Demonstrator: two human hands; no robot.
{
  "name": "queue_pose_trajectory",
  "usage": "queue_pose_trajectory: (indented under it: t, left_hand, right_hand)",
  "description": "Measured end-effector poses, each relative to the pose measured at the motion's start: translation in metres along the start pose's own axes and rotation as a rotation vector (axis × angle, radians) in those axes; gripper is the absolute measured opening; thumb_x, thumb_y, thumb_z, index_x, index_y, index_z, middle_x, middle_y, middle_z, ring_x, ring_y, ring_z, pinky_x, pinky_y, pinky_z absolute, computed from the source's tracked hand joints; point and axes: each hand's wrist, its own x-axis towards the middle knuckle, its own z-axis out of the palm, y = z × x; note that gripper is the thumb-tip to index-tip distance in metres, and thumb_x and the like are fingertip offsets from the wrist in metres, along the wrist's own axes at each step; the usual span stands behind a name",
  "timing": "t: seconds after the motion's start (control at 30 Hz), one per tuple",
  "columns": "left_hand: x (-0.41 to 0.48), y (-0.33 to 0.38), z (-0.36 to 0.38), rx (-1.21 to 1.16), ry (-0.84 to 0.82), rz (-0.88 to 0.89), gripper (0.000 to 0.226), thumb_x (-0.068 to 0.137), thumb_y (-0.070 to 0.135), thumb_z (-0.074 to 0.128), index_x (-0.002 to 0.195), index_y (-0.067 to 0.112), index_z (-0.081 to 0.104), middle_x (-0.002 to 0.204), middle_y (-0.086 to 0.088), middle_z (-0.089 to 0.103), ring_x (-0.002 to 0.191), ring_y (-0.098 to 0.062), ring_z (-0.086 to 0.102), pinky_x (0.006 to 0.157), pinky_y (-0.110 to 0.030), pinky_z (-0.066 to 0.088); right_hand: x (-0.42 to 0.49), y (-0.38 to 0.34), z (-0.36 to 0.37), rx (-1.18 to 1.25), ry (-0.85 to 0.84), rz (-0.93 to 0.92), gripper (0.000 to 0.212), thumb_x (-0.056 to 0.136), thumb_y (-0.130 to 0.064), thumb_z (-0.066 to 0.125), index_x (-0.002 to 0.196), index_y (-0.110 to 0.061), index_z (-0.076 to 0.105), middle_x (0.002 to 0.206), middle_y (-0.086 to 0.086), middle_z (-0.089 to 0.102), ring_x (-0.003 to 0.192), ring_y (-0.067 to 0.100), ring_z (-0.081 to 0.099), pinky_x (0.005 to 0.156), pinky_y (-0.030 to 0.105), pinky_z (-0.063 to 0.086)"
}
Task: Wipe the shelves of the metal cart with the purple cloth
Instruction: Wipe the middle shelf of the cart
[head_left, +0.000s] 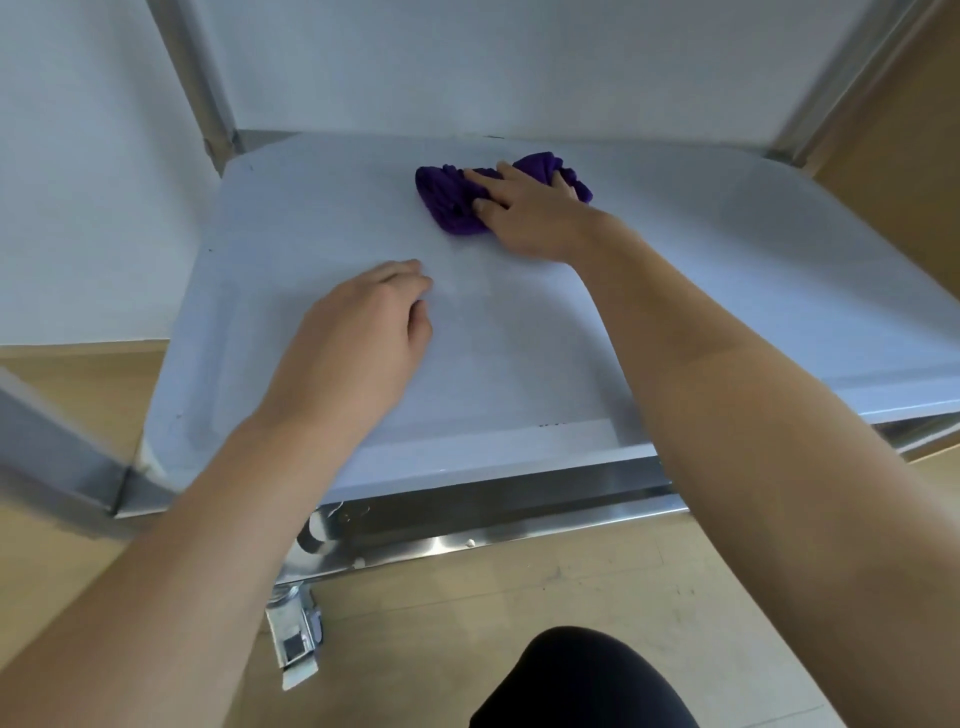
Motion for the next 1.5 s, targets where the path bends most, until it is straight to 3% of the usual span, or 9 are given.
queue_pose_trajectory:
  t: [0.2,0.3,0.57,0.73,0.87,1.07,1.2,1.4,1.5]
  left_hand:
    - [-0.002,0.004,0.001,0.033,-0.017,0.005,0.031,0.094,0.011,0.049,0.12,0.009,0.066,0.139,-0.001,0.055,0.124,-0.02,0.055,0.1,-0.032,0.042]
    - [-0.004,0.009,-0.001,0.062,-0.018,0.042,0.028,0.093,0.01,0.048,0.114,0.008,0.067,0.129,0.0,0.062,0.112,-0.025,0.06,0.087,-0.032,0.045]
    - [-0.003,0.01,0.005,0.143,-0.102,0.0,0.035,0.094,0.007,0.045,0.126,0.006,0.059,0.134,-0.008,0.057,0.114,-0.029,0.056,0.086,-0.035,0.043]
    - [-0.003,0.009,0.007,0.149,-0.119,0.011,0.044,0.094,-0.002,0.044,0.138,0.005,0.049,0.151,-0.007,0.039,0.14,-0.022,0.035,0.111,-0.031,0.029]
    - [-0.004,0.011,0.006,0.166,-0.08,-0.004,0.036,0.091,0.0,0.048,0.125,0.004,0.06,0.138,-0.011,0.054,0.119,-0.028,0.055,0.094,-0.034,0.039]
    - [0.001,0.006,0.001,0.103,-0.114,-0.018,0.04,0.098,0.013,0.04,0.137,0.012,0.051,0.149,-0.002,0.042,0.134,-0.021,0.041,0.101,-0.024,0.027]
    - [0.003,0.005,0.003,0.07,-0.088,-0.015,0.03,0.093,0.012,0.046,0.116,0.01,0.065,0.133,-0.004,0.058,0.125,-0.021,0.05,0.099,-0.031,0.037]
    - [-0.001,0.007,0.003,0.236,-0.016,-0.166,0.037,0.092,0.03,0.043,0.116,0.011,0.062,0.136,-0.004,0.053,0.133,-0.03,0.041,0.109,-0.047,0.031]
    - [0.0,0.009,0.005,0.25,-0.066,-0.169,0.037,0.093,0.029,0.041,0.117,0.009,0.06,0.135,-0.006,0.052,0.134,-0.033,0.038,0.11,-0.051,0.028]
  right_hand:
    - [-0.032,-0.003,0.026,0.117,0.016,0.011,0.057,0.095,-0.051,0.014,0.15,-0.039,0.024,0.15,-0.001,0.032,0.137,0.047,0.028,0.114,0.06,0.016]
    - [-0.072,-0.006,0.039,0.116,0.037,0.028,0.068,0.087,-0.062,0.006,0.151,-0.044,0.019,0.156,-0.003,0.025,0.139,0.049,0.024,0.115,0.06,0.014]
    - [-0.051,-0.031,0.019,0.217,0.026,0.181,0.048,0.104,-0.044,0.021,0.152,-0.046,0.014,0.159,-0.006,0.017,0.142,0.057,0.001,0.116,0.061,0.003]
    - [0.018,-0.053,0.012,0.192,-0.035,0.235,0.051,0.103,-0.04,0.022,0.153,-0.044,0.014,0.163,-0.004,0.008,0.141,0.06,-0.003,0.114,0.066,0.0]
    - [0.054,-0.091,0.006,0.25,-0.031,0.184,0.05,0.103,-0.046,0.025,0.152,-0.045,0.015,0.164,-0.005,0.008,0.142,0.057,-0.007,0.115,0.063,-0.005]
    - [0.082,-0.087,0.003,0.098,-0.031,-0.025,0.047,0.106,-0.034,0.017,0.152,-0.037,0.023,0.164,-0.007,0.009,0.148,0.043,0.003,0.116,0.065,0.003]
    - [0.091,-0.013,0.005,-0.092,-0.044,0.066,0.072,0.091,-0.053,0.0,0.146,-0.025,0.035,0.162,-0.002,0.019,0.144,0.038,0.022,0.11,0.072,0.016]
    - [0.073,0.01,0.009,0.171,0.078,0.339,0.049,0.102,-0.042,0.023,0.151,-0.041,0.024,0.16,0.002,0.022,0.143,0.052,0.01,0.117,0.06,0.007]
    - [0.088,-0.044,0.014,0.164,0.062,0.105,0.051,0.1,-0.046,0.024,0.15,-0.044,0.024,0.16,0.004,0.025,0.145,0.044,0.02,0.116,0.061,0.011]
